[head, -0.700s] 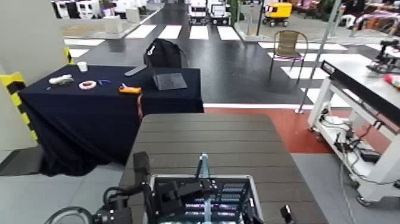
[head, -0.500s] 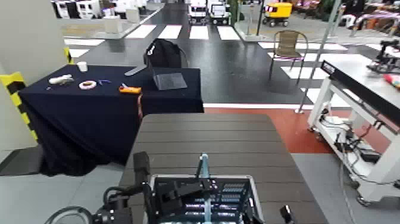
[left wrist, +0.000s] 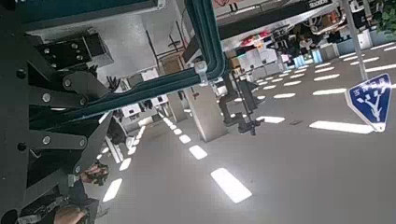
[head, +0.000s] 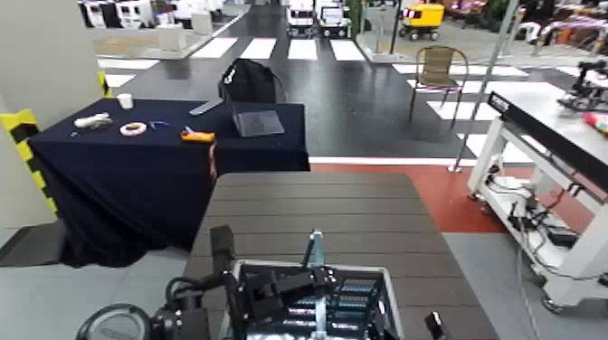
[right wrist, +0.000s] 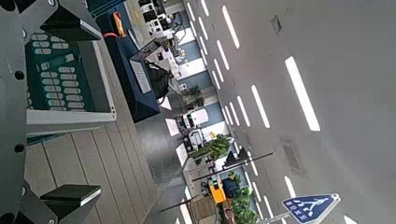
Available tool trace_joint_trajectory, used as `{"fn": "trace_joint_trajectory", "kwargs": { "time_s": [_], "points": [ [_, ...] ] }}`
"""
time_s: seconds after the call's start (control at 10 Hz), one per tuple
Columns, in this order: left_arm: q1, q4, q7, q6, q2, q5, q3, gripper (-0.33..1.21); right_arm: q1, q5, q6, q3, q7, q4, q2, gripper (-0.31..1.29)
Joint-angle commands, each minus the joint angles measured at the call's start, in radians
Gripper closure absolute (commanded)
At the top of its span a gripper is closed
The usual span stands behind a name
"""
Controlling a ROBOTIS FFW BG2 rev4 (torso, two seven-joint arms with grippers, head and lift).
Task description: Place the crate on the table.
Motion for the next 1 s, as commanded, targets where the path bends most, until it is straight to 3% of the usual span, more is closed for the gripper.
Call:
{"fn": "trace_joint_trajectory", "kwargs": {
  "time_s": [0.1, 0.3, 1.0],
  "points": [
    [-0.044, 0.037, 0.007, -0.024, 0.003, 0.000, -0.031, 1.19, -0.001, -0.003, -0.003, 0.000, 0.001, 0.001, 0.001, 0.14],
    [-0.096, 0.073, 0.023, -0.042, 0.014, -0.002, -0.064, 1.19, -0.001, -0.003, -0.005, 0.002, -0.001, 0.002, 0.001, 0.14],
    [-0.291, 0.314, 0.015, -0.143, -0.018, -0.037, -0.193, 1.19, -0.005, -0.012, -0.020, 0.006, -0.001, 0.008, -0.003, 0.14]
  ]
}}
